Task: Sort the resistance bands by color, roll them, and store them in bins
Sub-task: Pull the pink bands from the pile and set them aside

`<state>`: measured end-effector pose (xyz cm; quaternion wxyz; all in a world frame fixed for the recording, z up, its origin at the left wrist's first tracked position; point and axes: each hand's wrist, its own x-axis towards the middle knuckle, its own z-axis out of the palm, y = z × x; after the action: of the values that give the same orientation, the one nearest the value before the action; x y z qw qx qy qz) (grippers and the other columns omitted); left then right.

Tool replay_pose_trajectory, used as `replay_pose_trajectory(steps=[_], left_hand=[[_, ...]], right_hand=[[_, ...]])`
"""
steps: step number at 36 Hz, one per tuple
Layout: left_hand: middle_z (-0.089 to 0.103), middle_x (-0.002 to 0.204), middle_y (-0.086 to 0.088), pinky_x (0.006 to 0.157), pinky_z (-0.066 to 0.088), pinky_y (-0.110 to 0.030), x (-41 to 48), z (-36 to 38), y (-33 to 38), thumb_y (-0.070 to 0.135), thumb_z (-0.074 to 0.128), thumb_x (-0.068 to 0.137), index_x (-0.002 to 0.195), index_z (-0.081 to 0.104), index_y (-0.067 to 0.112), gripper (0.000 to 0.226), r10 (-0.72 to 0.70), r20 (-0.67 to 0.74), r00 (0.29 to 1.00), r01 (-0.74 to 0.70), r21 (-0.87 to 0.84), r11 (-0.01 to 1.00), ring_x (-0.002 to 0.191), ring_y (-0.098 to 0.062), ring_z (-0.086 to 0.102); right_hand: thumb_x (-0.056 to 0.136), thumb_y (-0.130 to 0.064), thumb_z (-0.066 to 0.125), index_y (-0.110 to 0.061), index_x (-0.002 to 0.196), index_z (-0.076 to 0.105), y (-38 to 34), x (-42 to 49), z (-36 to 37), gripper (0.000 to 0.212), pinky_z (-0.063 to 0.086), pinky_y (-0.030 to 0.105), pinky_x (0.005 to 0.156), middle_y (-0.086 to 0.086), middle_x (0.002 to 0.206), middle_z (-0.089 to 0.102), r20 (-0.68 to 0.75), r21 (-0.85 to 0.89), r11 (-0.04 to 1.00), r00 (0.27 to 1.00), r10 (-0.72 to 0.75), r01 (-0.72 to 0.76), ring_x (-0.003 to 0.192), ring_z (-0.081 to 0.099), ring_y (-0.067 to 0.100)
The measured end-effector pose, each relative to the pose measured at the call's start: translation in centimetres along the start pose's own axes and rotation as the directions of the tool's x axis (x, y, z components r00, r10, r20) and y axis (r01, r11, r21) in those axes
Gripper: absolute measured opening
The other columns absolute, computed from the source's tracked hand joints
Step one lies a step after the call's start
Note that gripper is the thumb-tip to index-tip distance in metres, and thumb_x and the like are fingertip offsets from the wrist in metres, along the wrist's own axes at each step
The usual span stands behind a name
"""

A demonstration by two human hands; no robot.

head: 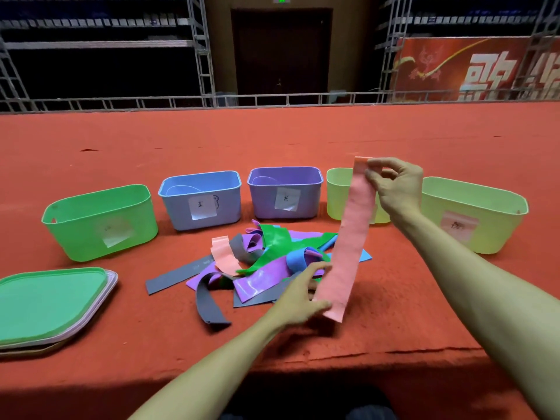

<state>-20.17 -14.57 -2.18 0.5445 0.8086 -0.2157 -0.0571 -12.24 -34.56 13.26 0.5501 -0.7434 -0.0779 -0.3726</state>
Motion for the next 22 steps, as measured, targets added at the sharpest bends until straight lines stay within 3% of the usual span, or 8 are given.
replay_pose_trajectory(steps=[4,6,9,14,18,22], left_hand=[[0.054,0.116,0.007,0.083,0.05,-0.027,-0.3,0.9,-0.9,0.003,0.072,0.076,0.132,0.046,0.024,0.066,-0.033,0.059,0.998,0.025,0.131,0.991,0.087,-0.01,0.054],[0.053,0.116,0.008,0.084,0.049,-0.026,-0.6,1.2,-1.2,0.01,0.075,0.074,0.132,0.049,0.02,0.065,-0.044,0.04,0.998,0.036,0.191,0.981,0.087,-0.011,0.053],[0.06,0.106,0.004,0.077,0.043,-0.02,-0.9,1.4,-1.5,0.021,0.074,0.069,0.125,0.058,0.019,0.059,-0.064,-0.055,0.996,0.076,0.243,0.967,0.081,-0.01,0.05],[0.065,0.121,0.001,0.087,0.043,-0.014,-1.0,1.3,-2.2,0.015,0.076,0.074,0.125,0.062,0.013,0.052,-0.104,-0.092,0.99,0.127,0.294,0.947,0.103,-0.011,0.061],[0.066,0.11,0.001,0.074,0.04,-0.007,-1.1,1.3,-2.5,0.018,0.077,0.073,0.117,0.066,0.014,0.046,-0.132,-0.147,0.98,0.172,0.306,0.937,0.084,-0.008,0.06],[0.062,0.092,0.005,0.067,0.038,-0.002,-1.2,1.2,-2.6,0.017,0.078,0.073,0.101,0.069,0.012,0.03,-0.143,-0.194,0.97,0.196,0.291,0.936,0.081,-0.007,0.059]], right_hand=[[0.08,0.001,0.071,-0.005,0.096,0.073,1.8,-1.3,-0.3,0.018,0.052,0.015,0.072,0.005,0.09,0.069,0.057,-0.081,0.997,0.998,0.007,-0.002,0.064,0.059,-0.014],[0.08,0.001,0.072,-0.004,0.098,0.073,2.7,-2.0,-0.4,0.018,0.053,0.019,0.076,0.003,0.09,0.069,0.065,-0.103,0.995,0.997,0.028,-0.021,0.065,0.06,-0.014],[0.079,-0.002,0.073,-0.011,0.096,0.074,3.8,-2.8,-0.7,0.019,0.055,0.027,0.076,0.002,0.088,0.071,0.076,-0.126,0.992,0.996,0.041,-0.031,0.065,0.06,-0.012],[0.078,-0.002,0.074,-0.022,0.092,0.072,5.2,-3.8,-0.9,0.024,0.053,0.03,0.073,0.0,0.084,0.071,0.083,-0.121,0.992,0.995,0.053,-0.042,0.066,0.061,-0.008],[0.079,-0.003,0.074,-0.019,0.093,0.073,5.6,-4.0,-0.9,0.022,0.054,0.031,0.073,0.001,0.084,0.071,0.091,-0.121,0.992,0.994,0.057,-0.045,0.067,0.061,-0.005],[0.08,-0.005,0.074,-0.018,0.095,0.074,5.6,-4.0,-1.0,0.02,0.057,0.034,0.076,0.0,0.087,0.072,0.097,-0.129,0.99,0.993,0.059,-0.047,0.076,0.065,0.011]])
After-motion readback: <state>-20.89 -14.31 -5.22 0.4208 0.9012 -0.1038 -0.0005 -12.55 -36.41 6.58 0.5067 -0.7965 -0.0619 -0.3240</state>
